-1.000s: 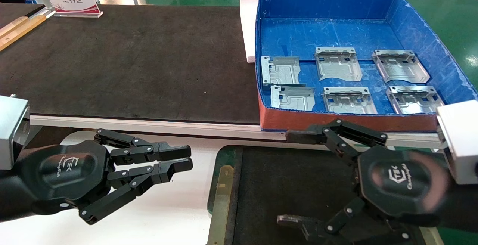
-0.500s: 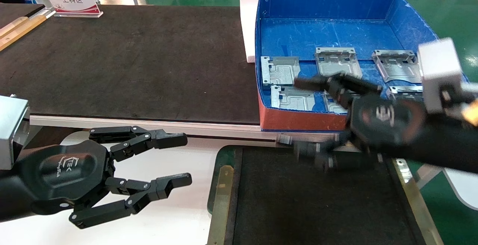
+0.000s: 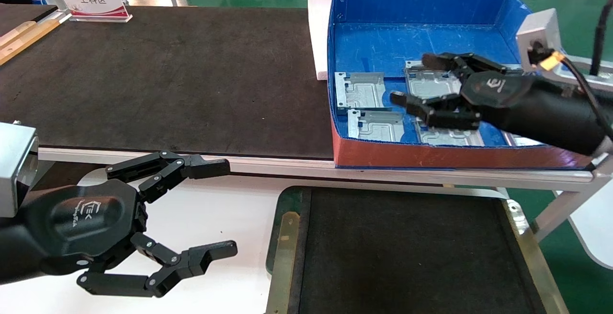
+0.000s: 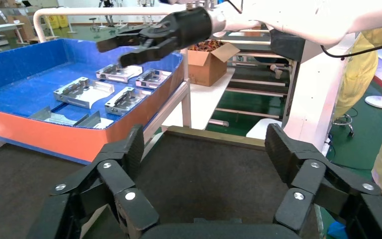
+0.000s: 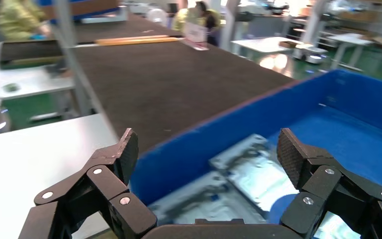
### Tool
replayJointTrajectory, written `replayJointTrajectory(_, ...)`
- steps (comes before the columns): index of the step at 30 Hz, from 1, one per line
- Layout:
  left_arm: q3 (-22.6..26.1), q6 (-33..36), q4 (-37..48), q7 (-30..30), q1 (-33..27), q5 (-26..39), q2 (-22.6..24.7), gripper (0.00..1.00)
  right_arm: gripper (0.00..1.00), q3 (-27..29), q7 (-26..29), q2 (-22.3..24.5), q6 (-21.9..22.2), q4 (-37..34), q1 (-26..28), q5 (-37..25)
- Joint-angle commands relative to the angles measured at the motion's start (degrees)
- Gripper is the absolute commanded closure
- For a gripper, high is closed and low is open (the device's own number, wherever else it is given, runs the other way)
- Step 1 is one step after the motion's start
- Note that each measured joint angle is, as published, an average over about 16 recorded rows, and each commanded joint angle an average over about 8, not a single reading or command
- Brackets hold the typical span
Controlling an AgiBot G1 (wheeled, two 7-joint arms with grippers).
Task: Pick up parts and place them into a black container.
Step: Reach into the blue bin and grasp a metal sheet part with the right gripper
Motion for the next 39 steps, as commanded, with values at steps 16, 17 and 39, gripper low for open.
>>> replayJointTrajectory(16,0.0,0.0,0.0,0.0,0.0,0.0,0.0,0.00,0.00,-4.7,0.9,-6.3,8.7,-19.1,11.8,-9.4)
replayJointTrajectory(17,0.0,0.0,0.0,0.0,0.0,0.0,0.0,0.00,0.00,-5.2,1.7,-6.6,9.2,-19.5,12.4,-10.1)
replayJointTrajectory(39,0.0,0.0,0.0,0.0,0.0,0.0,0.0,0.00,0.00,-13.5,27.7,-15.3,23.9,-25.6,19.7,-22.8)
